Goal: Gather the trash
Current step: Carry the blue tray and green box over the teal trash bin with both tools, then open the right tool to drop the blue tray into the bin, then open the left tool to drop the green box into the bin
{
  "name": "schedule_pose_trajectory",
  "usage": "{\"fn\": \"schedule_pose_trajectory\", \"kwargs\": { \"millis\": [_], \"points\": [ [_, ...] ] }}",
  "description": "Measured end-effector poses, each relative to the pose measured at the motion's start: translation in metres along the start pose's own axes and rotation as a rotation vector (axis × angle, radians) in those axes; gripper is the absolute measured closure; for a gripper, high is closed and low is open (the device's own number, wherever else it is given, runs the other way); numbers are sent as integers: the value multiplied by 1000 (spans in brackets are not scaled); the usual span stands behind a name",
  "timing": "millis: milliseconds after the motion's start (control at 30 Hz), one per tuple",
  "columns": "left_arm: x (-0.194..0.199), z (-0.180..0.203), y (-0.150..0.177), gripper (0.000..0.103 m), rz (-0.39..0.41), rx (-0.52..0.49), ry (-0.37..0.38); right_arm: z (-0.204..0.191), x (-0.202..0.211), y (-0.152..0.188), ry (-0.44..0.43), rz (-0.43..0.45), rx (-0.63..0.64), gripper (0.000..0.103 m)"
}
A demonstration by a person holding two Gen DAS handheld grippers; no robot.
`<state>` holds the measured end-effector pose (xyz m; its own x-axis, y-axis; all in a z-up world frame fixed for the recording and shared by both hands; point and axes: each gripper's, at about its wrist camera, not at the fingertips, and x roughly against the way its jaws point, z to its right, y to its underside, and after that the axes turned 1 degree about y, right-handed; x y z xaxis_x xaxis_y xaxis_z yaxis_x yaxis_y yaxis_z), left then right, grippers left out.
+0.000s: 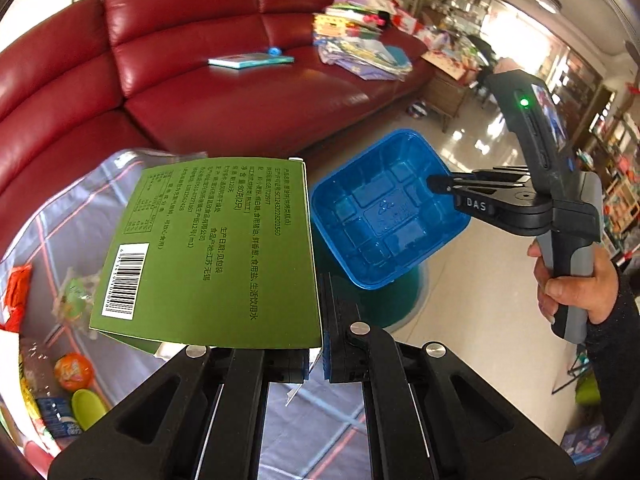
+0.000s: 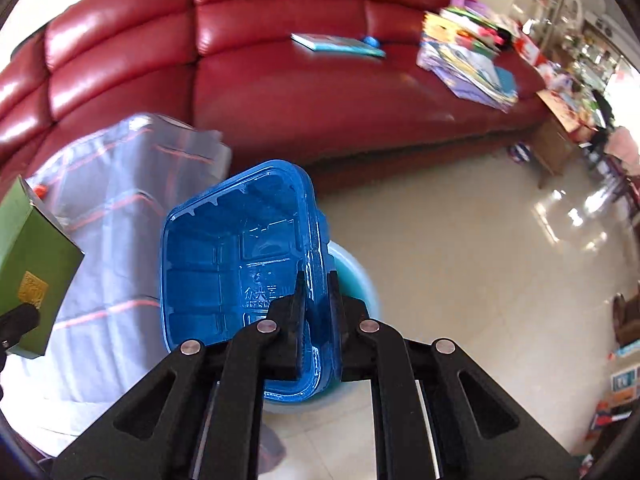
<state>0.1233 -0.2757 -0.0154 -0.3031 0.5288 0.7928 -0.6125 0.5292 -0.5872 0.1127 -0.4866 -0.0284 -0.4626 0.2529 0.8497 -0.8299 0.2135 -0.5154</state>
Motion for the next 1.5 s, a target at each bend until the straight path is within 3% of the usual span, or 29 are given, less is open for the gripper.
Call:
{"fn": "schedule_pose_trajectory", "kwargs": {
  "millis": [133, 300, 400, 433, 600, 667, 933, 967, 1033, 1067, 1100, 1233, 1333, 1500],
  "points": [
    [-47, 26, -11, 99, -76, -57, 56, 25, -37, 17, 42, -82, -36, 93],
    [-91, 44, -20, 99, -154, -81, 89, 40, -77, 24, 16, -157, -74, 92],
    [-109, 48, -21, 99, -186, -86, 99, 47, -85, 25, -27, -175, -104, 80],
    [-114, 49, -21, 99, -194, -87, 101, 47, -85, 26, -40, -172, -114, 71],
    [-135, 61, -21, 98, -222, -99, 104, 56, -84, 24, -55, -151, -142, 63],
    [-144, 60, -21, 98, -235, -100, 105, 61, -82, 25, -50, -140, -156, 47],
    [-168, 63, -22, 97, -281, -113, 108, 70, -81, 23, -37, -126, -184, 34],
    [-169, 65, -22, 95, -284, -117, 95, 72, -82, 23, -36, -126, -188, 31],
    [-174, 64, -24, 72, -292, -113, 73, 75, -82, 22, -30, -126, -195, 29],
    [-174, 62, -25, 48, -287, -110, 54, 75, -82, 22, -28, -126, -198, 29],
    [-172, 62, -25, 33, -276, -109, 35, 76, -83, 22, -28, -128, -202, 29],
    [-165, 54, -26, 26, -254, -85, 27, 76, -86, 21, -25, -138, -208, 27],
    [-164, 49, -28, 18, -249, -72, 78, 75, -88, 20, -25, -146, -212, 27],
    [-163, 51, -33, 20, -226, -87, 165, 78, -87, 16, -5, -139, -233, 26]
  ]
}}
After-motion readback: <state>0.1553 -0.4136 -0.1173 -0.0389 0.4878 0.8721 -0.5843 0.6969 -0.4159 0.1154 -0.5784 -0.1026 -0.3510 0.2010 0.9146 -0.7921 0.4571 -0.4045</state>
